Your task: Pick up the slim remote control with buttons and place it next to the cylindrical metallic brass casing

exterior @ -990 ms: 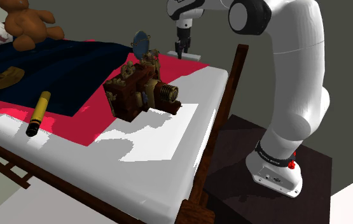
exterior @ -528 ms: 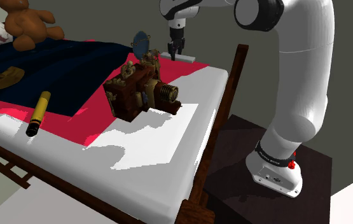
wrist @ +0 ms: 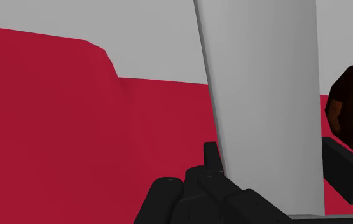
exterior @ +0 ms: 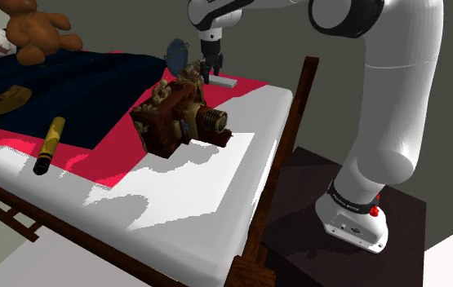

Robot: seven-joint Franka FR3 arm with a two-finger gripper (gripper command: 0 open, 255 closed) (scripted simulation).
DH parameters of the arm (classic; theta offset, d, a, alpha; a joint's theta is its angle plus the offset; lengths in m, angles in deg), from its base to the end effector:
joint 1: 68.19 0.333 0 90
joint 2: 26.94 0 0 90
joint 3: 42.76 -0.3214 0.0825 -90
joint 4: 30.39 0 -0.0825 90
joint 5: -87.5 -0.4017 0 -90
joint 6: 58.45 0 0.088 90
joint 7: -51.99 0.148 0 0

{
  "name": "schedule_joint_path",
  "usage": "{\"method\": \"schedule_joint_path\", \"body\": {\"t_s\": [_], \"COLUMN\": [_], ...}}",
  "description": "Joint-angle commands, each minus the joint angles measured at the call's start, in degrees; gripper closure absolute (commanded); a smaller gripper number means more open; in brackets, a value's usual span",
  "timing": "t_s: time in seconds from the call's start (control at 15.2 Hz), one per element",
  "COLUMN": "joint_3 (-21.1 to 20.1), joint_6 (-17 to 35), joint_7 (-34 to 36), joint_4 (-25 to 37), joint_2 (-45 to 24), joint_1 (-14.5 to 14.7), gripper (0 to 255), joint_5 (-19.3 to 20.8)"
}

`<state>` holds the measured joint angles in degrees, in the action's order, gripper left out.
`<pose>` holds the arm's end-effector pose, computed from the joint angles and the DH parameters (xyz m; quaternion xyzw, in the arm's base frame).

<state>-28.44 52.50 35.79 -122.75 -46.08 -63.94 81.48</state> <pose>0.6673 -0.0928 0.3962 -0.9991 -0.0414 -0.0026 0.0081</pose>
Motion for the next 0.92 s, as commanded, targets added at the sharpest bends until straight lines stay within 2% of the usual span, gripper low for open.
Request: {"method": "schedule_joint_path", "body": {"t_s": [0.0, 0.46, 0.86], "joint_3": [-1.00, -3.63, -5.94], "joint_6": [0.20, 0.55, -0.07], "joint_7": [2.61, 11.32, 18.58], "joint_4": [-1.32, -1.71, 0.83], "joint_2": [0.82, 1.22, -0.44], "joint_1": [2.10, 8.00, 12.75], "gripper": [255, 255, 255], "joint_5": [0.38, 1.28, 1.80]}}
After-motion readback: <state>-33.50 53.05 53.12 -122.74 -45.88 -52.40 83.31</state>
